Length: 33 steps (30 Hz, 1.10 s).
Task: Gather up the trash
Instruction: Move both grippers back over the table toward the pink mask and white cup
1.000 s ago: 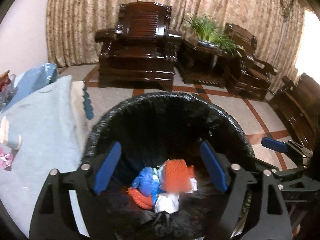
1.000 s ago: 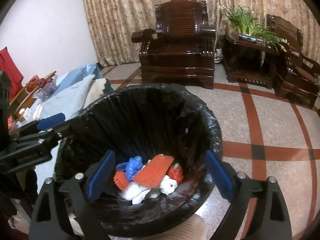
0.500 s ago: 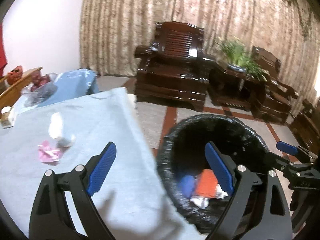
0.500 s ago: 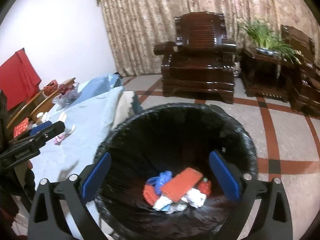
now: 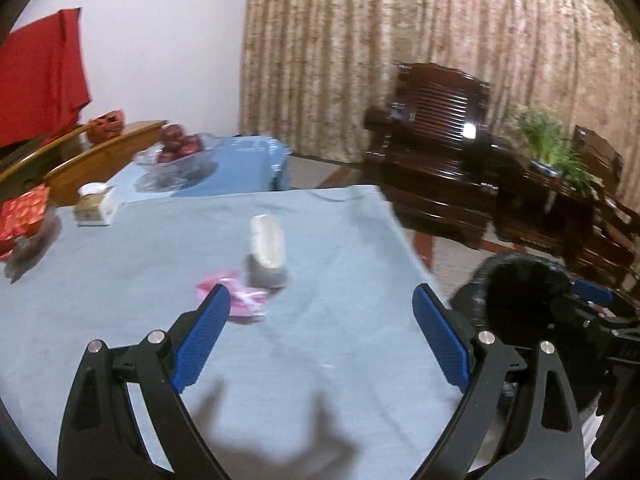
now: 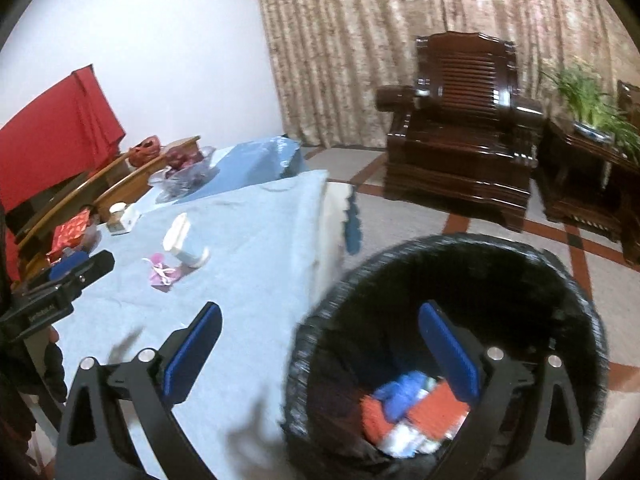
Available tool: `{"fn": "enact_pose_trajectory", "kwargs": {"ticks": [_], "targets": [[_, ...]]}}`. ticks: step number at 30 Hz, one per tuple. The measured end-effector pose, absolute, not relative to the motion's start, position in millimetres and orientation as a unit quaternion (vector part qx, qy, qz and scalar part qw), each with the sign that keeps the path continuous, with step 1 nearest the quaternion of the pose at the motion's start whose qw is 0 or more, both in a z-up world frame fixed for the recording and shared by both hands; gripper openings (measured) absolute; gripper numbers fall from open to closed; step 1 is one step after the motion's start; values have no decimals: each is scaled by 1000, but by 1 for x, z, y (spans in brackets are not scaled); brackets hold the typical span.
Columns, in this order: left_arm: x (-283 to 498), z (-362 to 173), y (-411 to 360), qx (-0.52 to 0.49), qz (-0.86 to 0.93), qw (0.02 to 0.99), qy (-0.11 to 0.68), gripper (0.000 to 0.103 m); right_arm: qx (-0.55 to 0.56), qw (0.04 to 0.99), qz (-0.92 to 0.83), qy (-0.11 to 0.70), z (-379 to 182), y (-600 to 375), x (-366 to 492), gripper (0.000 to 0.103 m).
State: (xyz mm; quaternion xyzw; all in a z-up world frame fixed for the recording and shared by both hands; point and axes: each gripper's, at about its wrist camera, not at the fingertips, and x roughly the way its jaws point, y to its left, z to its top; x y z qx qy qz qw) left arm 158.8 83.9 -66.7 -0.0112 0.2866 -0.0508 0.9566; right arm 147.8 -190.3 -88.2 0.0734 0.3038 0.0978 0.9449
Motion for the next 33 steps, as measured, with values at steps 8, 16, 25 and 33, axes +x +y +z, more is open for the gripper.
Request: {"fn": "enact_pose_trajectory", "kwargs": {"ticks": [8,16,25,33], "targets": [[171,-80,139,-17,8,956,293,90,48,940,144,304,-94,-126,185,97],[181,-93,178,-22,39,952,302,90,31,933,179,310,-103,-67,222,97],[200,-106,210,-32,68,948,309,90,2,928,183,325,-125,-7,258,97],[215,-115,232,-40,80,945,315,90,4,925,182,334,-135,19,281,92]]}}
